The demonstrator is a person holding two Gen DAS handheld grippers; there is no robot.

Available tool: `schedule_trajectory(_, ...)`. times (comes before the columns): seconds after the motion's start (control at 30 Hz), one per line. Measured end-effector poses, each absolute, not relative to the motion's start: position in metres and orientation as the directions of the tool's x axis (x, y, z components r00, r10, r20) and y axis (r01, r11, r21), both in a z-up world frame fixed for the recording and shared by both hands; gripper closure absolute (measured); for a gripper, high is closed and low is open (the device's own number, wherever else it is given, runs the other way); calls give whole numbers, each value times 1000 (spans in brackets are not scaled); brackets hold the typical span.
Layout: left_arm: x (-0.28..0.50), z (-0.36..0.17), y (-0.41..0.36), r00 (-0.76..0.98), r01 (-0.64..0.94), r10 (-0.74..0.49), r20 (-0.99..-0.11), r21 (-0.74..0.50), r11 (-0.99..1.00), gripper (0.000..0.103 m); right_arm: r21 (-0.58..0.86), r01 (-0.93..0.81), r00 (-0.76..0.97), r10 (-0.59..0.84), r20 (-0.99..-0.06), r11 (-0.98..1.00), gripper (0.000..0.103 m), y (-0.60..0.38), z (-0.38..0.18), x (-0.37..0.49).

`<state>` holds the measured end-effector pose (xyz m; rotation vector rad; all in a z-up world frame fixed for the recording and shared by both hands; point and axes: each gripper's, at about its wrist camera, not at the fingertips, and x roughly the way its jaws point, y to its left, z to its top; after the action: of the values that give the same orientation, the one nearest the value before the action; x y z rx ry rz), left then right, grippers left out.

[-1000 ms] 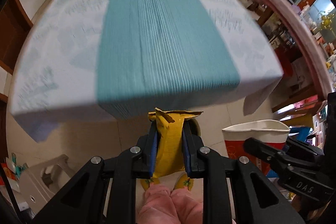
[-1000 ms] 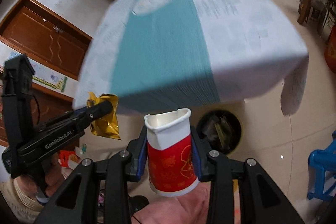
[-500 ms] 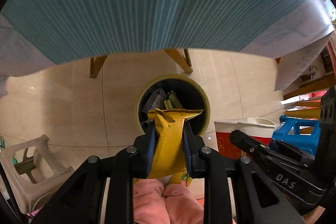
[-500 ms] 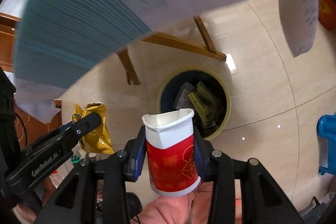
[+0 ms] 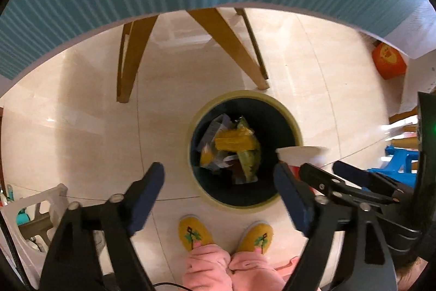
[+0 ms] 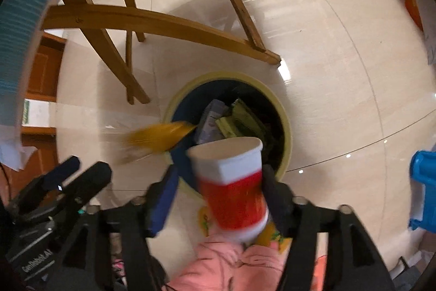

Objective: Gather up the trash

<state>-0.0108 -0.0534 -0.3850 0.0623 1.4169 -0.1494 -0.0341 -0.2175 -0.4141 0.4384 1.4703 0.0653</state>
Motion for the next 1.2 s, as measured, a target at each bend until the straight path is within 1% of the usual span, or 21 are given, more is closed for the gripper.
schedule_trajectory(0.03,-10,-386,-51,146,135,-59,-987,-39,990,8,320,214,116,301,-946,923,35,-216,-414,-35)
schedule_trajectory(0.07,-9,-387,-49,148,131,-57,-987,-38,991,5,318,213,116,299,-947,924,35,-216,-412,-36)
schedule_trajectory(0.13,-8,-386,-44,154,125,-54,-987,-35,992,5,306,213,116,287,-951,928,32,-215,-412,-38)
schedule_trajectory(0.23,-8,-383,-40,160,125,-42,-986,-22,992,1,288,205,122,267,-956,935,30,-213,-409,-39)
schedule_trajectory(0.83,-7,-349,-22,161,104,-31,-986,-15,994,1,253,180,148,228,-962,951,29,-197,-373,-33)
schedule_trajectory(1.07,-10,-314,-16,166,94,-25,-986,-9,996,1,244,173,171,214,-962,954,29,-191,-345,-32)
schedule_trajectory(1.2,-11,-273,-16,207,95,-28,-978,-8,995,1,251,171,187,219,-958,953,29,-190,-315,-33)
